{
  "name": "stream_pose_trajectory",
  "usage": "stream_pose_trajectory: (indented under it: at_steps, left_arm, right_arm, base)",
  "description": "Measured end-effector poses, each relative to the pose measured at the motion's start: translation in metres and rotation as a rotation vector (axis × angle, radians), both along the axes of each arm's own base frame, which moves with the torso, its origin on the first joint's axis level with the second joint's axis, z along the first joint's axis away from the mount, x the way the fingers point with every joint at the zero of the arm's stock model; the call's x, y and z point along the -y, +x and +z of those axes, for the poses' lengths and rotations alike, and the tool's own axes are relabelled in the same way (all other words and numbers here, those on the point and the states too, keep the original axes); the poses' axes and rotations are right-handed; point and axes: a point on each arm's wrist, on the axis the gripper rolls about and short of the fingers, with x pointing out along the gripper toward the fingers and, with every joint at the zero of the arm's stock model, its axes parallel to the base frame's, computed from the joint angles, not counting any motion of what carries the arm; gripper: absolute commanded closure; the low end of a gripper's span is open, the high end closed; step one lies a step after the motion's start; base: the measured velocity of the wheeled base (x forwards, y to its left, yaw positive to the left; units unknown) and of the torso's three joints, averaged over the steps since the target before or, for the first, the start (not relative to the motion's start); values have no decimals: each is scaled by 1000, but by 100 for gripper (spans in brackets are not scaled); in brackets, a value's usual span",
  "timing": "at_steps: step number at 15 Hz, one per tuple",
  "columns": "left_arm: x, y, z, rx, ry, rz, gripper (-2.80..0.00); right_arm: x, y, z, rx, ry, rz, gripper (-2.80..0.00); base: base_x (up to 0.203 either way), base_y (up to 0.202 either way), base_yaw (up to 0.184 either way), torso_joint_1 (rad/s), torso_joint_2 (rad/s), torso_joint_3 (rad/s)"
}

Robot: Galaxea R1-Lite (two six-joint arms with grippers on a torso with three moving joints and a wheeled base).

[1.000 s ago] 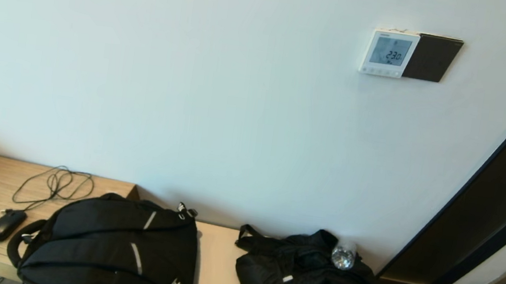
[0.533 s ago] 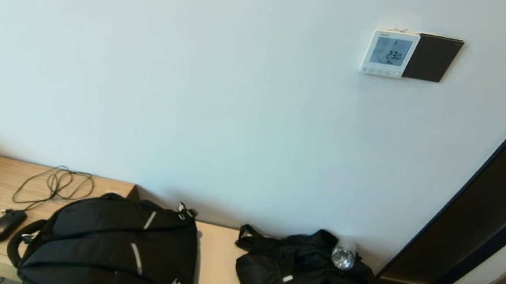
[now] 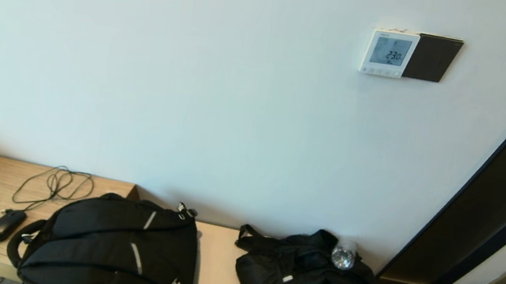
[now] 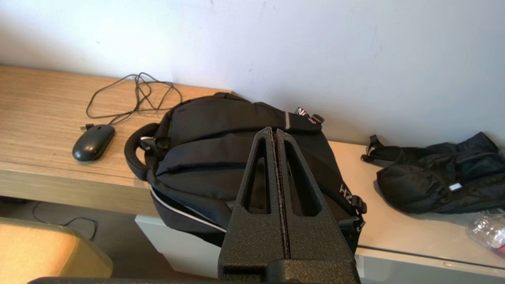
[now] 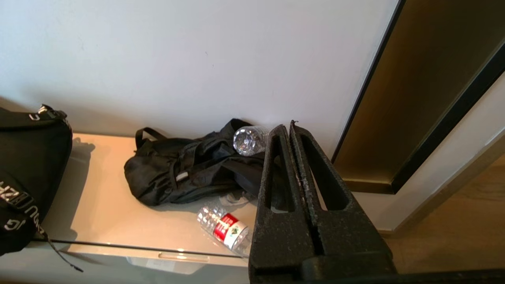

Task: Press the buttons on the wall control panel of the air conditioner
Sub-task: Turn off the central air conditioner

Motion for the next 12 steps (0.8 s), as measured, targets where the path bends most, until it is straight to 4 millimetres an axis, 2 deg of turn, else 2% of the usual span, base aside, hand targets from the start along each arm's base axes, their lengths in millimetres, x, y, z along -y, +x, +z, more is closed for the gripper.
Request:
stream_pose_trajectory:
  at_steps: [6,12]
  left_arm:
    - [0,0,0,0,0,0,0]
    - [0,0,0,0,0,0,0]
  right_arm:
    - [0,-6,-2,67,-6,7,0]
    - [0,-6,-2,80,86,-1,0]
  base:
    - [0,0,0,0,0,0]
    - [0,0,0,0,0,0]
